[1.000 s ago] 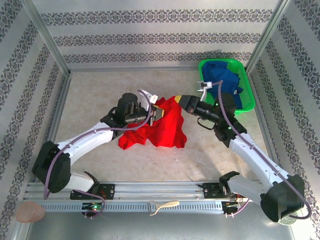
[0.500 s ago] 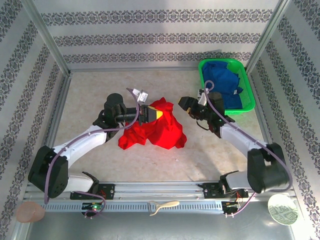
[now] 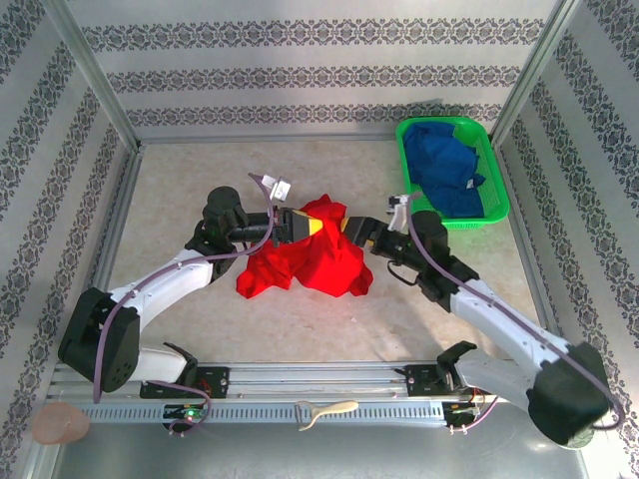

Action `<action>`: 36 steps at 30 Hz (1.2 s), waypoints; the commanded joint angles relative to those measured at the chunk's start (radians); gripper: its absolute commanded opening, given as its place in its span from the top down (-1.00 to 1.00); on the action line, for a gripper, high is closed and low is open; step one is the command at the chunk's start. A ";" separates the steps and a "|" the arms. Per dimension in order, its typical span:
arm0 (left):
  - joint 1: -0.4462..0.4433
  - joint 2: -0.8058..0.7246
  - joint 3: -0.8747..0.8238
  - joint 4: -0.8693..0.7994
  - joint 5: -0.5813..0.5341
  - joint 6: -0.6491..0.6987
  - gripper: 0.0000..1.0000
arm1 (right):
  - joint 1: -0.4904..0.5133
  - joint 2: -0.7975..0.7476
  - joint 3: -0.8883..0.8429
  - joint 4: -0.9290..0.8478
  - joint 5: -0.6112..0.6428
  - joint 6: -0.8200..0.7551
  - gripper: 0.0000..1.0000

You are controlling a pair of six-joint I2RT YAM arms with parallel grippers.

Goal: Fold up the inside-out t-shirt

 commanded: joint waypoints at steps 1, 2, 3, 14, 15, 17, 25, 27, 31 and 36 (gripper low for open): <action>0.012 -0.001 0.011 0.073 0.029 -0.010 1.00 | 0.031 0.101 0.070 0.041 0.008 -0.024 -0.42; 0.011 -0.005 0.009 0.071 0.025 -0.011 1.00 | 0.033 0.129 0.069 0.071 0.003 -0.014 -0.37; 0.012 -0.010 0.008 0.061 0.022 -0.004 1.00 | 0.032 0.156 0.063 0.118 -0.008 0.002 -0.25; 0.216 0.023 -0.186 0.320 -0.052 -0.186 1.00 | -0.103 0.086 -0.053 0.447 -0.258 0.124 1.00; 0.224 0.047 -0.193 0.345 -0.048 -0.199 1.00 | -0.108 0.068 -0.054 0.458 -0.287 0.119 1.00; 0.227 0.092 -0.200 0.375 -0.049 -0.210 1.00 | -0.110 0.039 -0.057 0.491 -0.331 0.116 1.00; 0.223 0.171 -0.171 0.339 -0.103 -0.224 0.22 | -0.067 0.042 -0.017 0.596 -0.454 0.106 1.00; 0.222 0.120 -0.182 0.287 -0.131 -0.195 0.12 | -0.071 0.067 -0.018 0.602 -0.441 0.110 1.00; 0.183 -0.087 -0.206 -0.012 -0.282 -0.029 -0.03 | -0.085 0.127 -0.032 0.663 -0.425 0.152 1.00; -0.005 -0.298 -0.180 -0.307 -0.523 0.220 -0.04 | -0.091 0.182 -0.033 0.703 -0.400 0.188 1.00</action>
